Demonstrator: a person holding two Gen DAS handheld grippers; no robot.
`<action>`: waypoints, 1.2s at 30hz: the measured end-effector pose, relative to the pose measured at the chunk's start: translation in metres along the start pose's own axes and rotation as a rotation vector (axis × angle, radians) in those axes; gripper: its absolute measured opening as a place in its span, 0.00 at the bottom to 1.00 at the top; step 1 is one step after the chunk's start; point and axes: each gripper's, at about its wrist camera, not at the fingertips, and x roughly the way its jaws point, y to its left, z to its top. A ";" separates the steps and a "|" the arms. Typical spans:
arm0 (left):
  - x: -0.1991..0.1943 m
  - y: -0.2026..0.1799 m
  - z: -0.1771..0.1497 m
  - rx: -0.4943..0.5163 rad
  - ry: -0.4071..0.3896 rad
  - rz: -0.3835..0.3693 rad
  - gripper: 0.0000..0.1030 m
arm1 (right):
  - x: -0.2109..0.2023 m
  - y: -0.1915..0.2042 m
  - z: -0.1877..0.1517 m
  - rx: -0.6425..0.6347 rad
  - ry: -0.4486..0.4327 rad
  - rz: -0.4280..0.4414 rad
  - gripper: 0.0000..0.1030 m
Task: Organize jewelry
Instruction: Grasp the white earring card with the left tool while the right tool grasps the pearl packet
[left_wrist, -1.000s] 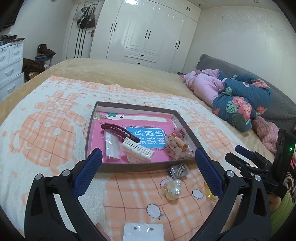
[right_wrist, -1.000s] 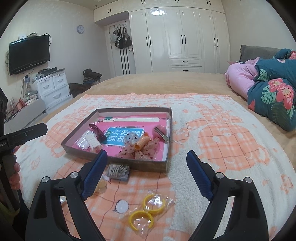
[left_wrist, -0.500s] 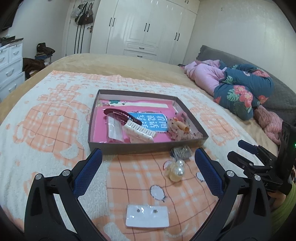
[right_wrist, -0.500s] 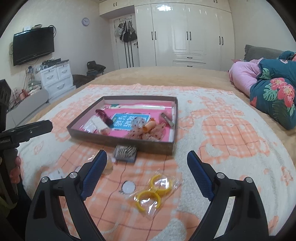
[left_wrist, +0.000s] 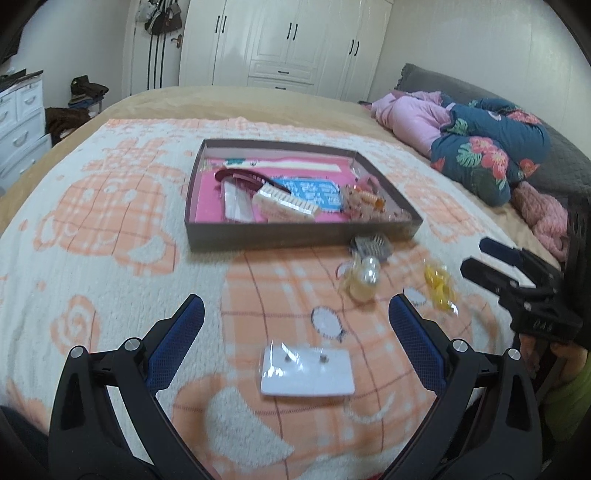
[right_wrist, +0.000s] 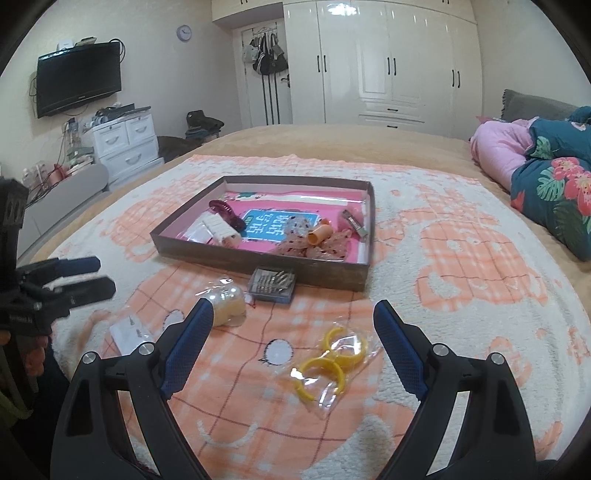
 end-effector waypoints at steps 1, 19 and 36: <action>0.000 0.000 -0.003 0.003 0.006 0.001 0.89 | 0.001 0.001 0.000 -0.001 0.005 0.008 0.83; 0.024 -0.002 -0.034 0.024 0.135 -0.002 0.89 | 0.062 0.033 0.005 -0.032 0.178 0.146 0.75; 0.039 -0.010 -0.036 0.064 0.161 -0.026 0.71 | 0.105 0.046 0.004 0.003 0.268 0.172 0.42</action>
